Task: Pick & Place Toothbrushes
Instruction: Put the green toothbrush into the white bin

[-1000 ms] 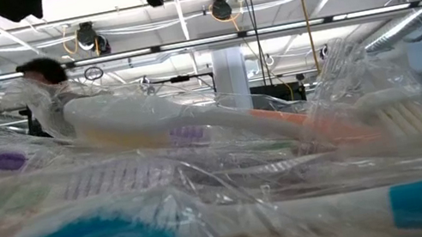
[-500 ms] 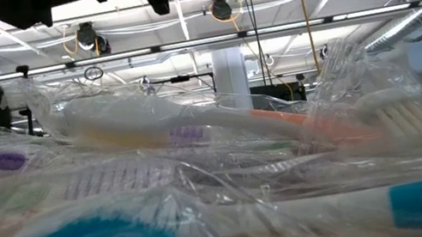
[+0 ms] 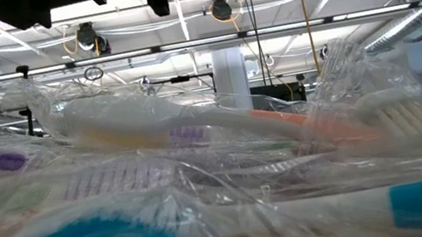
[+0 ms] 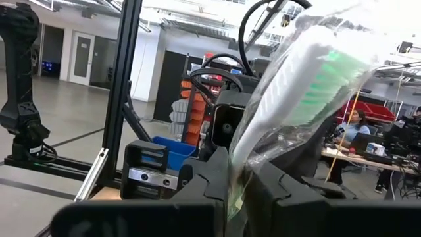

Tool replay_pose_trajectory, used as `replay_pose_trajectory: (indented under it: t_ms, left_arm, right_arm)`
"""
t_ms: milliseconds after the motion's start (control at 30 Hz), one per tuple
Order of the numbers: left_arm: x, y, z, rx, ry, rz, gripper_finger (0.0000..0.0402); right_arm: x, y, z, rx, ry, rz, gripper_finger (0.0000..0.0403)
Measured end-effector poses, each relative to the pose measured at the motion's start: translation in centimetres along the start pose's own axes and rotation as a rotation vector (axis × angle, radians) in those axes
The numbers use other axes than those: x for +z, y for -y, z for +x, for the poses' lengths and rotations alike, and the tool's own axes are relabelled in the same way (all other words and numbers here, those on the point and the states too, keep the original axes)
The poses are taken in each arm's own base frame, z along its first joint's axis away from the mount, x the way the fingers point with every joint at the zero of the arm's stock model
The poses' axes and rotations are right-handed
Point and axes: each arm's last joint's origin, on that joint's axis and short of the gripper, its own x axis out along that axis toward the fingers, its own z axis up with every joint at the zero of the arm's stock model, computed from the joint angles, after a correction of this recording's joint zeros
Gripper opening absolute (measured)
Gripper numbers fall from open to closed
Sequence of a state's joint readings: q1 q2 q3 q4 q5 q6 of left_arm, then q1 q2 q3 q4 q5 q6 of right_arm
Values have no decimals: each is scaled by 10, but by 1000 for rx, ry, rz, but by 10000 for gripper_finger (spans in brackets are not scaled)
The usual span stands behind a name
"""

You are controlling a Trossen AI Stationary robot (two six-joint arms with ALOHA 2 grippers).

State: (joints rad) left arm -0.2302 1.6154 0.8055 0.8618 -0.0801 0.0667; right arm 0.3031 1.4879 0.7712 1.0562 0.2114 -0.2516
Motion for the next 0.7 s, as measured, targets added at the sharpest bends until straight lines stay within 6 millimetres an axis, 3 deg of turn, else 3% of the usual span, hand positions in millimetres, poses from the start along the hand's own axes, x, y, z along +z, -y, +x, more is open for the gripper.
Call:
replay_pose_trajectory:
  t_ms: [233, 533, 700]
  left_arm:
    - [7, -3, -7, 54, -69, 114, 38]
    - [21, -10, -33, 179, -280, 154, 162]
    - [18, -12, -45, 202, -396, 138, 206]
  right_arm:
    - [-2, 0, -1, -38, -51, 2, 14]
    - [10, 6, -9, -130, -119, 13, 14]
    - [22, 13, -19, -211, -171, 30, 14]
